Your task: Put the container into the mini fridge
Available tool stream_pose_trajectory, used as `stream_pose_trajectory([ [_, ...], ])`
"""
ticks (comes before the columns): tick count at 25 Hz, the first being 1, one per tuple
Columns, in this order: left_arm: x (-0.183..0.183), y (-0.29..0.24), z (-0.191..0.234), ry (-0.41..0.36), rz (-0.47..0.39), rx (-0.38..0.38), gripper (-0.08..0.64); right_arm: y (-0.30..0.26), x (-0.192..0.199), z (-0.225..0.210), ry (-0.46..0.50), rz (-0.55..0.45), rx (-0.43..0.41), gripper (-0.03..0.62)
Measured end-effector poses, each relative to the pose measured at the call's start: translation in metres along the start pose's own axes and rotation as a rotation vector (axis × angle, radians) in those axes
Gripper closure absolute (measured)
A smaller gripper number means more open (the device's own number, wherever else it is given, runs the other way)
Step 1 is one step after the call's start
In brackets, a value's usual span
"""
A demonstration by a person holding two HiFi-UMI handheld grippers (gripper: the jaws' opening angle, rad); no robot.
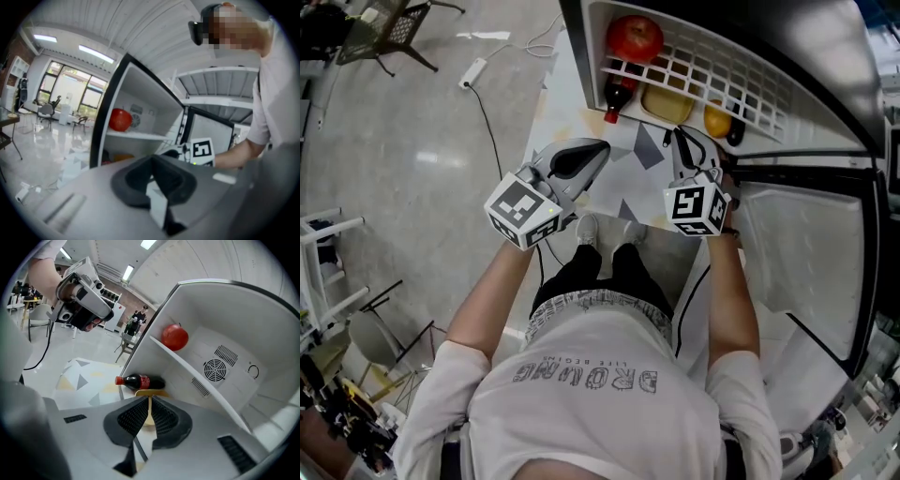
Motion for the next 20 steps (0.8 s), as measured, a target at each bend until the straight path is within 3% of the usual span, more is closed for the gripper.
stream_pose_trajectory([
  [20, -0.019, 0.022, -0.03, -0.058, -0.02, 0.047, 0.552, 0.087, -0.006, 0.001, -0.156, -0.07, 0.057, 0.59],
])
Point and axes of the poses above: the fingertips, and each gripper's own axes: y backward along the fingers, z to its left, x out of its underside, the point moved 7 cm from there along y, backward along the fingers, and after that the axes turned 12 degrees about z, right-handed, at the moved point
